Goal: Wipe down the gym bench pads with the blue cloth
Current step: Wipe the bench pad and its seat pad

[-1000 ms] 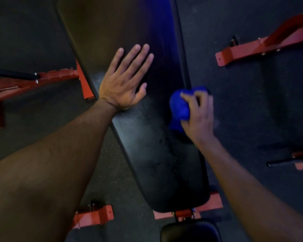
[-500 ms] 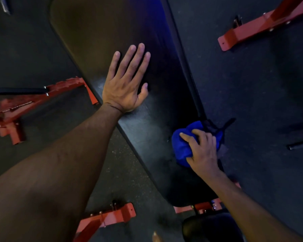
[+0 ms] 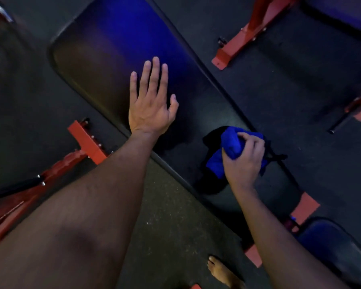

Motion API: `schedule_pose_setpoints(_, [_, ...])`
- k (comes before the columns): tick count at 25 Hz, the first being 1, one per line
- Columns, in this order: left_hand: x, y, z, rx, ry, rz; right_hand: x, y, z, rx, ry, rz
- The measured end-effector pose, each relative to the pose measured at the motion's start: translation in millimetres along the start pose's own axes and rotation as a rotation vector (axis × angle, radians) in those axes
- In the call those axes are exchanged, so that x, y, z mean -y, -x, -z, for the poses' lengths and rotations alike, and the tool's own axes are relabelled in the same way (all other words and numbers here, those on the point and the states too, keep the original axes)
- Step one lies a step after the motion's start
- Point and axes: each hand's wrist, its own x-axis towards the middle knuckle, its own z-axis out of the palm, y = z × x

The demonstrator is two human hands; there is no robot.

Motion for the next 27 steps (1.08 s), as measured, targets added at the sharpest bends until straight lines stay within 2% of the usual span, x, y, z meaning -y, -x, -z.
schedule_pose_setpoints(3, [-1.5,0.2,-3.2,0.013,0.018,-0.004,49.1,12.9,-40.1,-0.074,0.105,-0.082])
schedule_pose_setpoints(6, [0.6,1.0,-2.0,0.017,0.035,0.008,99.0,70.1,-74.0,0.146,0.152,0.203])
schedule_pose_setpoints(8, [-0.3,1.2,-2.4,0.026,0.035,0.005,91.5,105.5,-70.9,0.308,0.165,0.364])
schedule_pose_setpoints(9, [-0.7,1.1,-2.5,0.028,0.040,0.006,72.4,113.5,-60.7,0.327,0.171,0.382])
schedule_pose_setpoints(11, [-0.9,0.4,-2.6,0.030,0.034,0.009,29.2,111.2,-31.0,0.254,0.179,0.287])
schedule_pose_setpoints(13, [-1.2,-0.9,-3.2,0.022,0.017,0.014,0.9,85.1,-13.5,0.138,0.166,0.114])
schedule_pose_setpoints(17, [-2.3,-0.2,-6.3,-0.003,-0.006,0.007,35.2,7.2,-38.5,-0.092,0.150,-0.143])
schedule_pose_setpoints(19, [-1.2,-1.6,-5.7,-0.007,-0.005,0.000,71.8,14.2,-59.6,-0.056,0.159,-0.081])
schedule_pose_setpoints(21, [-2.3,-1.1,-3.6,-0.006,-0.004,0.003,91.6,65.5,-72.4,0.125,0.157,0.140])
schedule_pose_setpoints(23, [-3.5,-0.5,-1.8,0.009,-0.004,0.007,78.1,117.4,-63.4,0.292,0.175,0.289])
schedule_pose_setpoints(25, [-3.1,-1.2,-0.6,0.029,0.011,0.012,35.7,134.7,-37.7,0.286,0.181,0.260])
schedule_pose_setpoints(27, [-3.2,0.0,-1.7,0.018,0.002,0.009,-2.3,126.5,-10.7,0.193,0.172,0.061])
